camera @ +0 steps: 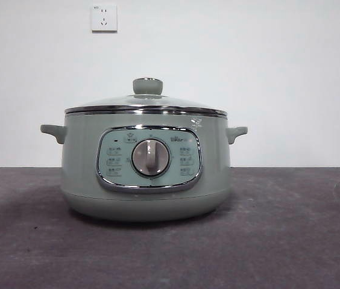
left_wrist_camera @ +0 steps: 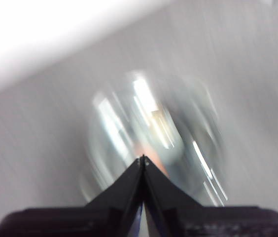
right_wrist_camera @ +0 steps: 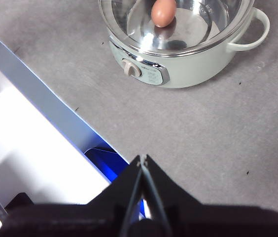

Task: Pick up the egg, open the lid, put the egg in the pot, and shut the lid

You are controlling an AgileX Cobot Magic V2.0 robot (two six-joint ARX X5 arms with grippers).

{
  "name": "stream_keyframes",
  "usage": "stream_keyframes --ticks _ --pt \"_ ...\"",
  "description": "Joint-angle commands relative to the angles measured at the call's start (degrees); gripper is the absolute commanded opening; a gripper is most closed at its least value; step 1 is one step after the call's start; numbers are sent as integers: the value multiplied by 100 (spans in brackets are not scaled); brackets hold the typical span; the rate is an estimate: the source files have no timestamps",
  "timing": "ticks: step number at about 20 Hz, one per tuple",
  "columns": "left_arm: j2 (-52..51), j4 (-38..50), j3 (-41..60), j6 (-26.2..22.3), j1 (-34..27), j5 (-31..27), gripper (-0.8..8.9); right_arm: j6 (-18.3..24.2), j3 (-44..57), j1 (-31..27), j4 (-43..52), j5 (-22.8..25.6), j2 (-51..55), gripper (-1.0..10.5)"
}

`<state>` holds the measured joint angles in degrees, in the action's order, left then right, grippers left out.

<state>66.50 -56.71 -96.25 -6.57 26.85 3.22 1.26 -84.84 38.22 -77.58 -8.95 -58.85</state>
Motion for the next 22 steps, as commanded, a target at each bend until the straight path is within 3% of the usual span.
stream_keyframes --ticks 1,4,8,15,22 --pt "-544 1434 538 -474 -428 151 -4 -26 22 9 -55 9 13 0" --pt "-1519 2997 1947 -485 -1266 170 -4 -26 22 9 -52 7 15 0" --pt "-3001 4148 4205 -485 -2264 136 -4 -26 22 9 -52 9 13 0" --pt "-4968 4736 7182 -413 -3008 -66 -4 -26 22 9 -55 9 39 0" --pt "-6242 4944 8972 -66 -3110 -321 -4 -26 22 9 -55 9 42 0"
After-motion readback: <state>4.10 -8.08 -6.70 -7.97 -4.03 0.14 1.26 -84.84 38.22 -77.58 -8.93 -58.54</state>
